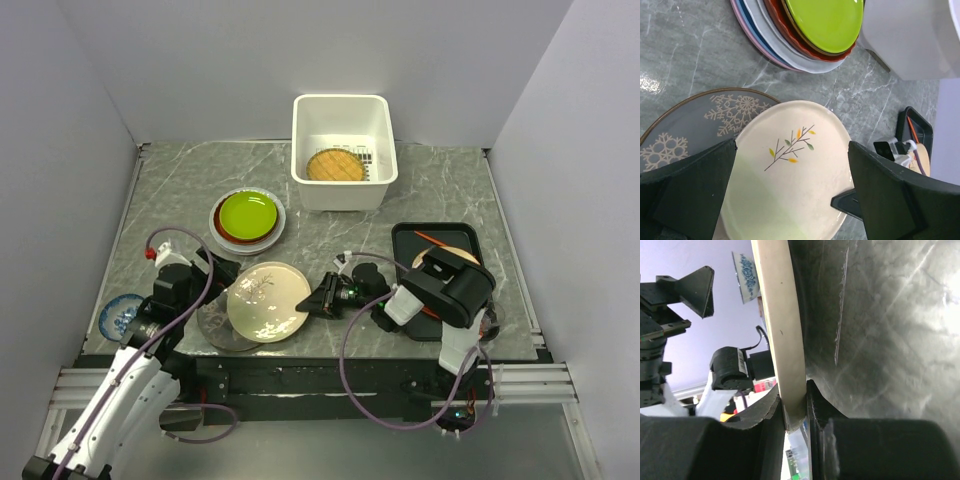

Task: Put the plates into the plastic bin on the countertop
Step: Pick up the plate at the center of the board, then place the plate in the plastic bin.

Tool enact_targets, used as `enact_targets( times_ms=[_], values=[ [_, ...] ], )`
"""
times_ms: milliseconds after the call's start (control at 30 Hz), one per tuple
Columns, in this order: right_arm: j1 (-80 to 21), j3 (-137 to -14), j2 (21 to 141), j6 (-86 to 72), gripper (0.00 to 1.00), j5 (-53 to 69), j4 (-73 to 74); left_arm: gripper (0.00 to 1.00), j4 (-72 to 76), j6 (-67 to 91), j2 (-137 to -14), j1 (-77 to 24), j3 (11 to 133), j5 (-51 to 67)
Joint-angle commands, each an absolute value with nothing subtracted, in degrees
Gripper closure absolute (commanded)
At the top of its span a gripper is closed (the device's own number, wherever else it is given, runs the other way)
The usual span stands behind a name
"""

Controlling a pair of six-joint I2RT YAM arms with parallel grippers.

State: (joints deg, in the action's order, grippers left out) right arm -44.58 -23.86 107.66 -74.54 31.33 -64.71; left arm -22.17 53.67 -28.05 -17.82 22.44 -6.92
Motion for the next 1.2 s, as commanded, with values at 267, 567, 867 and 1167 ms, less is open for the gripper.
enact_targets(
  times_ms=[267, 567, 867, 1167],
  values=[
    [-44.4, -20.5, 87.9, -68.3, 1.00, 26.2, -56.6, 0.01, -17.8, 52.5, -29.8, -17.9, 25.0, -5.5],
    [-44.1, -19.7, 69.0, -62.3, 1.00, 19.3, -37.7, 0.01, -13.6, 52.2, -33.1, -17.9, 24.5, -2.6],
    [-43.0, -19.7, 52.7, -58.9, 1.00, 13.8, -20.9, 0.01, -10.9, 51.4, -36.6, -18.0, 24.5, -0.4],
    [-41.2, -21.4, 50.3, -56.6, 1.00, 14.6, -15.7, 0.01, -17.7, 50.9, -34.2, -18.0, 27.2, -5.4]
  ],
)
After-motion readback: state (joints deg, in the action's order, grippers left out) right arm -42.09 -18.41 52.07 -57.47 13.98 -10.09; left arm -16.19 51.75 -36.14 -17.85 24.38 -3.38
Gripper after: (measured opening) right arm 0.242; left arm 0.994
